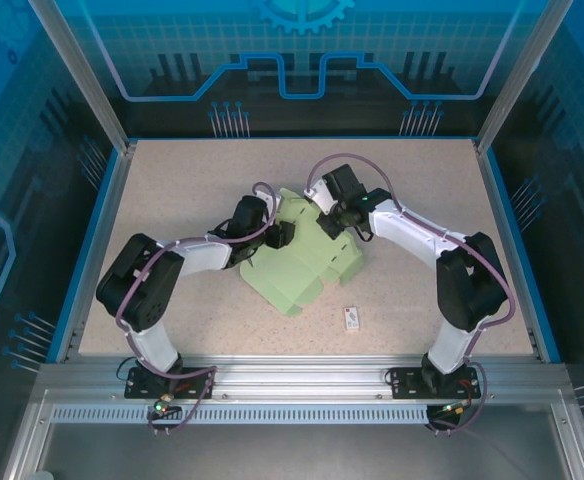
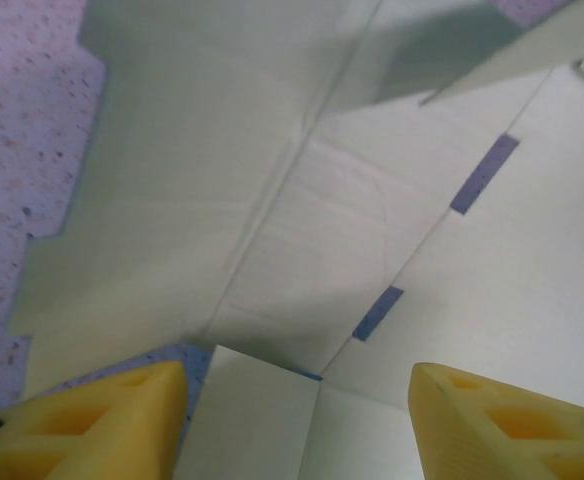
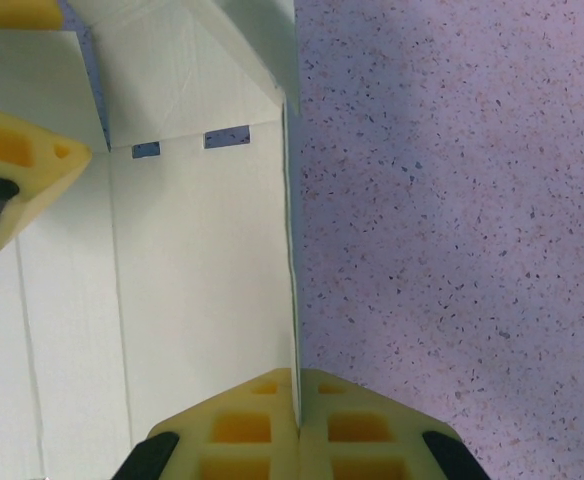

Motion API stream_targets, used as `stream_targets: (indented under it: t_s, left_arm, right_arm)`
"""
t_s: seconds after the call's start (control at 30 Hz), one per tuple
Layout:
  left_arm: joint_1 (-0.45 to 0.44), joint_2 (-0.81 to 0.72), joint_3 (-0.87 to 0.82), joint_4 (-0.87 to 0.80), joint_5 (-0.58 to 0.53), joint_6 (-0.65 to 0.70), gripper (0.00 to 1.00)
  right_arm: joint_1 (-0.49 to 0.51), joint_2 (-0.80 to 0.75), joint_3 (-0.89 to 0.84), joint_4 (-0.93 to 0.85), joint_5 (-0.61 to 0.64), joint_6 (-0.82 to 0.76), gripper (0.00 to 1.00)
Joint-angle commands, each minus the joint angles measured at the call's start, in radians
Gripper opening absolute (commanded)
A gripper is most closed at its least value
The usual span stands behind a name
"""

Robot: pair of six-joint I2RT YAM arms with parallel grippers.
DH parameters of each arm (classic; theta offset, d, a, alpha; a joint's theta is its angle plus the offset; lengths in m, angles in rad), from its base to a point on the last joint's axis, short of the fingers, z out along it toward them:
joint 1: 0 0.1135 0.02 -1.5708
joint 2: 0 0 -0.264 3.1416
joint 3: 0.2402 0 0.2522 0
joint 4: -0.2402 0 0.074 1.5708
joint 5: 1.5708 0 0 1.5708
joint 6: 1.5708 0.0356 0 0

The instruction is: Fold the paper box

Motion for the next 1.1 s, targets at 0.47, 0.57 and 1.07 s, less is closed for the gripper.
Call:
stream_targets:
  t_s: [0.47, 0.57, 1.07]
  left_arm:
    - [-0.035, -0.038, -0.082, 0.14, 0.232, -0.034, 0.52]
    - [-0.056, -0.015, -0.083, 0.155, 0.225, -0.026, 0.53]
    - [-0.062, -0.009, -0.099, 0.18, 0.198, -0.001, 0.56]
  right_arm:
    - [-0.019, 0.031, 0.066, -0.04, -0.041, 0.057, 0.03]
    - [-0.023, 0.037, 0.069, -0.043, -0.064, 0.067, 0.03]
    - [-0.027, 0.024, 0.036, -0.02, -0.088, 0.057, 0.02]
